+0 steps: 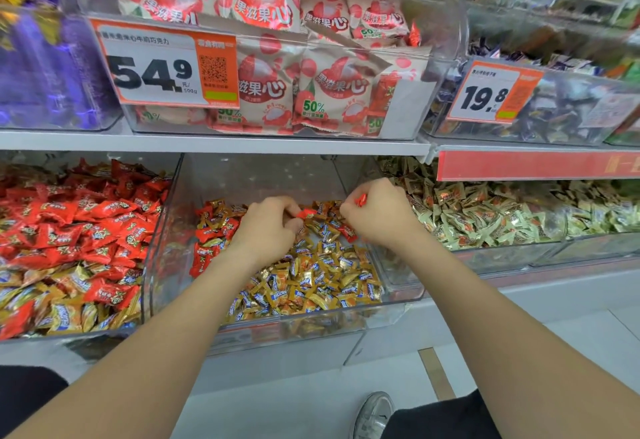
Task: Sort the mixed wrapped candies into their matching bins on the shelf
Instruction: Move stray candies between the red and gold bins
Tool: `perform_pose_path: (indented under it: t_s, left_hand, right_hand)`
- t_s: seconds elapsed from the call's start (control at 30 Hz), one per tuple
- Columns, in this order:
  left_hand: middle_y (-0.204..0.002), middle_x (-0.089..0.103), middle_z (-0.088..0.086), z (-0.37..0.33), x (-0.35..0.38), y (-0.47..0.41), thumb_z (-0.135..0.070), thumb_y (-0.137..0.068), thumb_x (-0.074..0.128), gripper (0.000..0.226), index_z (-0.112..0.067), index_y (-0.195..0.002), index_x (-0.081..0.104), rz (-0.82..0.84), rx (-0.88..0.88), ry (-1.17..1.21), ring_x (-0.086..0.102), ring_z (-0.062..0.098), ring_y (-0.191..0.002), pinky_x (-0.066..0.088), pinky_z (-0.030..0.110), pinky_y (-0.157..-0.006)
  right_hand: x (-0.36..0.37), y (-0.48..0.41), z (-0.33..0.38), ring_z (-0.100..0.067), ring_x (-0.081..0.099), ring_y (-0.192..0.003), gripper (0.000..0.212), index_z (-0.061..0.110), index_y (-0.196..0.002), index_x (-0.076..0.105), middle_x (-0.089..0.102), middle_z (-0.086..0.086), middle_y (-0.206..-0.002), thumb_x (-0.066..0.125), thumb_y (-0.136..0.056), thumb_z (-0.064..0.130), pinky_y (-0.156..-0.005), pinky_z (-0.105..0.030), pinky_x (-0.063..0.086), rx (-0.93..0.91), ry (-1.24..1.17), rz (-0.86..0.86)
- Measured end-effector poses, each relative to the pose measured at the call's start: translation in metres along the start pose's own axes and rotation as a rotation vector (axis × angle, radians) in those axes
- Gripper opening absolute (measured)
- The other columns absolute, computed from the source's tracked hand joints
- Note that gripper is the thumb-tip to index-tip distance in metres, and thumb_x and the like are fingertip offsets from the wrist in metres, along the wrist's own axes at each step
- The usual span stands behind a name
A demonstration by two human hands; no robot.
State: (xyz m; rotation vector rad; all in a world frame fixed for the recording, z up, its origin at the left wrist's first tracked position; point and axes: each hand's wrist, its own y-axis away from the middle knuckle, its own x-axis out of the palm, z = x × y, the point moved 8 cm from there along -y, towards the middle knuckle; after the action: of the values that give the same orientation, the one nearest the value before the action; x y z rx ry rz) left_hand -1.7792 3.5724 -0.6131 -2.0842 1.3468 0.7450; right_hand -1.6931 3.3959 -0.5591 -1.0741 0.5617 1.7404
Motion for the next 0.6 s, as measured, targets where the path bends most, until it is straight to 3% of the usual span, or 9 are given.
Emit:
perform_pose_path:
  t_s: [0.07, 0.13, 0.23, 0.3, 0.37, 0.5, 0.6]
  left_hand:
    - [-0.086, 0.070, -0.002, 0.002, -0.002, 0.004, -0.024, -0.103, 0.062, 0.005, -0.023, -0.101, 0.067, 0.012, -0.044, 0.063, 0.066, 0.017, -0.078, 0.047, 0.023, -0.065]
    - [-0.078, 0.068, 0.001, 0.008, -0.004, 0.007, -0.022, -0.105, 0.058, 0.012, -0.019, -0.096, 0.066, 0.011, -0.083, 0.062, 0.061, 0.019, -0.069, 0.045, 0.024, -0.060]
    - [-0.068, 0.062, 0.006, 0.020, -0.006, 0.013, -0.016, -0.105, 0.053, 0.023, -0.006, -0.088, 0.065, 0.017, -0.143, 0.009, 0.054, 0.024, -0.062, 0.042, 0.030, -0.057]
    - [-0.067, 0.061, 0.006, 0.025, -0.007, 0.016, -0.014, -0.104, 0.052, 0.026, -0.003, -0.084, 0.064, 0.017, -0.154, -0.047, 0.057, 0.026, -0.065, 0.047, 0.035, -0.063]
    - [-0.067, 0.062, 0.004, 0.028, -0.007, 0.018, -0.016, -0.105, 0.052, 0.023, -0.008, -0.086, 0.064, 0.024, -0.158, -0.057, 0.060, 0.026, -0.068, 0.053, 0.038, -0.072]
    - [-0.067, 0.062, 0.000, 0.030, -0.006, 0.019, -0.020, -0.106, 0.053, 0.017, -0.017, -0.092, 0.062, 0.041, -0.148, -0.041, 0.059, 0.019, -0.062, 0.045, 0.031, -0.062]
    - [-0.067, 0.062, -0.001, 0.029, -0.007, 0.019, -0.020, -0.106, 0.054, 0.016, -0.019, -0.092, 0.062, 0.050, -0.135, -0.033, 0.057, 0.017, -0.060, 0.042, 0.030, -0.060]
  right_hand:
    - [0.012, 0.002, 0.001, -0.019, 0.067, -0.061, 0.020, 0.016, -0.078, 0.077, 0.073, -0.006, -0.067, 0.066, -0.092, 0.026, -0.059, -0.023, 0.049, -0.025, 0.045, 0.070]
    - [0.022, -0.002, -0.001, -0.027, 0.068, -0.074, 0.014, 0.021, -0.086, 0.075, 0.072, -0.007, -0.082, 0.065, -0.093, 0.026, -0.068, -0.033, 0.058, -0.049, 0.154, 0.096]
    - [0.028, -0.008, -0.002, -0.039, 0.067, -0.087, 0.013, 0.012, -0.104, 0.072, 0.066, -0.014, -0.102, 0.066, -0.094, 0.017, -0.081, -0.046, 0.062, -0.039, 0.310, 0.101]
    - [0.035, -0.008, 0.000, -0.040, 0.066, -0.090, 0.007, 0.008, -0.099, 0.065, 0.064, -0.016, -0.105, 0.068, -0.093, 0.008, -0.079, -0.045, 0.059, -0.045, 0.392, 0.140]
    - [0.046, -0.007, 0.002, -0.038, 0.064, -0.089, 0.015, 0.008, -0.093, 0.054, 0.062, -0.015, -0.102, 0.066, -0.092, -0.001, -0.074, -0.041, 0.053, -0.044, 0.445, 0.177]
    - [0.071, -0.004, -0.010, -0.038, 0.060, -0.100, 0.018, 0.008, -0.103, 0.052, 0.056, -0.016, -0.111, 0.058, -0.093, -0.005, -0.077, -0.041, 0.048, 0.014, 0.464, 0.289]
    - [0.074, -0.006, -0.012, -0.039, 0.062, -0.102, 0.015, 0.008, -0.100, 0.052, 0.061, -0.018, -0.116, 0.058, -0.094, -0.005, -0.077, -0.041, 0.047, 0.029, 0.460, 0.261]
